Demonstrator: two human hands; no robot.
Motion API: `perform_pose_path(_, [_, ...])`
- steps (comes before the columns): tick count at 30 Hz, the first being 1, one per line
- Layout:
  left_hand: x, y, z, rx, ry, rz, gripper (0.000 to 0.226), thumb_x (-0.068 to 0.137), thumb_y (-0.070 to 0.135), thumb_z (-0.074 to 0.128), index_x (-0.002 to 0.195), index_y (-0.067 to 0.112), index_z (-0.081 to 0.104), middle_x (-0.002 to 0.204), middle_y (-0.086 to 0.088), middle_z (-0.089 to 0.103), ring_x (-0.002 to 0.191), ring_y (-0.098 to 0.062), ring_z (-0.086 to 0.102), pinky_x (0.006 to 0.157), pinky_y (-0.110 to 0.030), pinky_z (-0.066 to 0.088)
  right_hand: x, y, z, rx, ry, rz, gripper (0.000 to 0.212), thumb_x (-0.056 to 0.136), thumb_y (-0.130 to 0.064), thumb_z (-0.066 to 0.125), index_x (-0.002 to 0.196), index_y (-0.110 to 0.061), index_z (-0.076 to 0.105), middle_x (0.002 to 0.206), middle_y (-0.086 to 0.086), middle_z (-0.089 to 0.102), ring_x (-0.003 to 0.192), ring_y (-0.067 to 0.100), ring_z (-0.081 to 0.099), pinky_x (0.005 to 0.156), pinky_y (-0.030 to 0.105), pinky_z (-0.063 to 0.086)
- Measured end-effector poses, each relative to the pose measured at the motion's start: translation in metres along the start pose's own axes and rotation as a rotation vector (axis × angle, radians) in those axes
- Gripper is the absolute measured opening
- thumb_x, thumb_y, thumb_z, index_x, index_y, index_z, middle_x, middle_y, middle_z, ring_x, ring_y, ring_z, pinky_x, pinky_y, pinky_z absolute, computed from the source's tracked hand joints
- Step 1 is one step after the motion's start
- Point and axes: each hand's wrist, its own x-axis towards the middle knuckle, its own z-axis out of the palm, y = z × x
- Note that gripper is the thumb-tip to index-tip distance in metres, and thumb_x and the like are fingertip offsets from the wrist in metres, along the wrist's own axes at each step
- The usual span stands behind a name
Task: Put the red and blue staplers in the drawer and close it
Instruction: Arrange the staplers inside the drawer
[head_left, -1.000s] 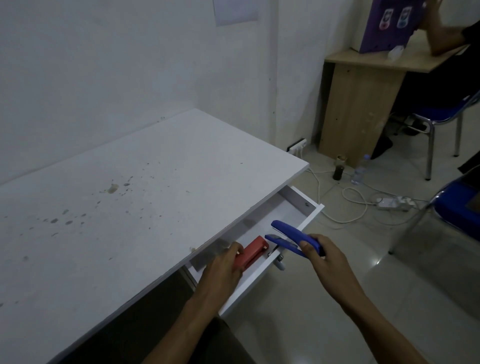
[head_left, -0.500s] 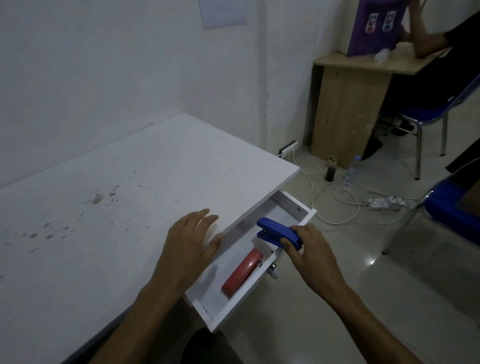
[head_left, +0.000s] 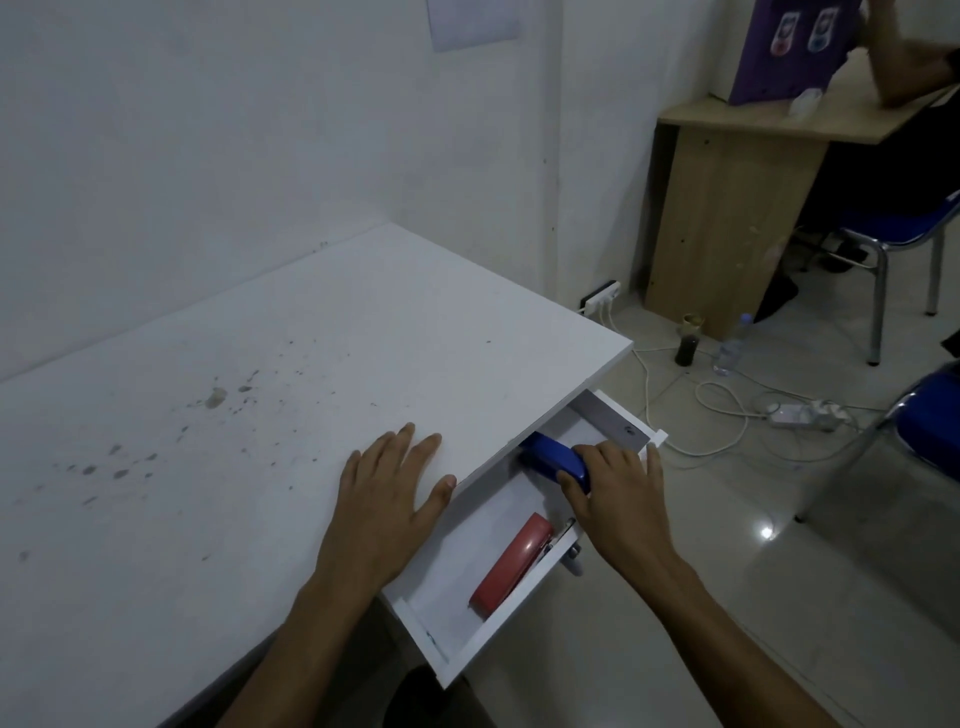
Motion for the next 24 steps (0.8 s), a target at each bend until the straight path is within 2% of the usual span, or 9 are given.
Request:
perform_pose_path(4, [0.001, -0.001, 0.002, 0.006, 0.004, -0.003, 0.067, 0.08, 0.067, 0.024, 0.138, 0.034, 0.03, 0.153, -0.001, 0.029, 0.14, -0.024, 0.025, 0.115, -0.049, 0.017, 0.01, 0.0, 0.0, -0.119, -0.05, 0.015, 0.023, 0.09, -0.04, 0.047, 0.101, -0.025, 0.061, 0.091, -0.003, 0.066, 0.093, 0.017, 0.06, 0.116, 0.051, 0.0])
perform_pose_path(8, [0.002, -0.001, 0.002, 0.005, 0.014, -0.009, 0.067, 0.079, 0.067, 0.026, 0.137, 0.034, 0.031, 0.152, -0.001, 0.03, 0.139, -0.025, 0.027, 0.114, -0.048, 0.017, 0.019, -0.005, -0.002, -0.155, -0.171, 0.038, 0.02, 0.09, -0.037, 0.05, 0.087, -0.021, 0.063, 0.079, -0.001, 0.068, 0.086, 0.018, 0.063, 0.115, 0.051, -0.001])
perform_pose_path(11, [0.002, -0.001, 0.003, 0.007, 0.018, -0.009, 0.067, 0.079, 0.067, 0.025, 0.137, 0.034, 0.031, 0.152, -0.001, 0.03, 0.139, -0.025, 0.027, 0.114, -0.048, 0.016, 0.02, -0.007, -0.004, -0.165, -0.185, 0.022, 0.02, 0.09, -0.035, 0.051, 0.09, -0.019, 0.063, 0.083, 0.0, 0.07, 0.089, 0.019, 0.063, 0.116, 0.051, -0.001])
perform_pose_path(13, [0.002, -0.001, 0.004, 0.0, 0.021, -0.006, 0.067, 0.079, 0.068, 0.025, 0.137, 0.034, 0.031, 0.152, -0.002, 0.031, 0.139, -0.025, 0.027, 0.114, -0.049, 0.016, 0.014, -0.005, -0.008, -0.127, -0.141, 0.017, 0.022, 0.09, -0.037, 0.051, 0.1, -0.021, 0.063, 0.094, 0.0, 0.07, 0.095, 0.018, 0.063, 0.116, 0.05, 0.001])
perform_pose_path(15, [0.002, -0.001, 0.004, -0.004, 0.025, -0.006, 0.068, 0.079, 0.067, 0.025, 0.137, 0.033, 0.032, 0.152, -0.002, 0.031, 0.139, -0.026, 0.028, 0.114, -0.049, 0.017, 0.004, -0.003, -0.012, 0.006, -0.08, 0.015, 0.028, 0.089, -0.036, 0.054, 0.113, -0.022, 0.06, 0.113, 0.001, 0.067, 0.109, 0.018, 0.058, 0.116, 0.046, 0.01])
perform_pose_path(17, [0.001, -0.001, 0.004, -0.007, 0.029, -0.004, 0.067, 0.08, 0.067, 0.026, 0.137, 0.032, 0.033, 0.151, -0.003, 0.032, 0.139, -0.026, 0.028, 0.114, -0.049, 0.017, -0.013, 0.001, -0.014, 0.248, 0.001, 0.025, 0.033, 0.088, -0.03, 0.058, 0.12, -0.019, 0.057, 0.123, 0.004, 0.062, 0.115, 0.021, 0.054, 0.107, 0.037, 0.03])
perform_pose_path(19, [0.0, -0.001, 0.004, -0.007, 0.035, 0.003, 0.066, 0.081, 0.066, 0.028, 0.137, 0.031, 0.033, 0.151, -0.004, 0.033, 0.139, -0.027, 0.029, 0.113, -0.049, 0.017, -0.034, 0.007, -0.012, 0.462, 0.125, -0.002, 0.03, 0.086, -0.019, 0.062, 0.116, -0.013, 0.059, 0.115, 0.008, 0.064, 0.106, 0.021, 0.058, 0.092, 0.028, 0.04])
perform_pose_path(21, [-0.001, -0.001, 0.004, -0.007, 0.034, 0.01, 0.066, 0.082, 0.066, 0.028, 0.137, 0.03, 0.032, 0.151, -0.005, 0.032, 0.139, -0.027, 0.028, 0.113, -0.049, 0.017, -0.057, 0.014, -0.005, 0.576, 0.204, -0.029, 0.023, 0.085, -0.011, 0.062, 0.108, -0.014, 0.06, 0.103, 0.004, 0.064, 0.093, 0.01, 0.06, 0.081, 0.019, 0.045])
perform_pose_path(24, [-0.002, 0.0, 0.003, -0.016, 0.035, 0.012, 0.067, 0.082, 0.067, 0.026, 0.138, 0.03, 0.032, 0.151, -0.005, 0.032, 0.139, -0.026, 0.028, 0.113, -0.049, 0.017, -0.081, 0.022, 0.013, 0.727, 0.145, 0.095, 0.02, 0.086, -0.009, 0.059, 0.102, -0.022, 0.059, 0.095, -0.003, 0.061, 0.085, 0.004, 0.059, 0.067, 0.012, 0.048])
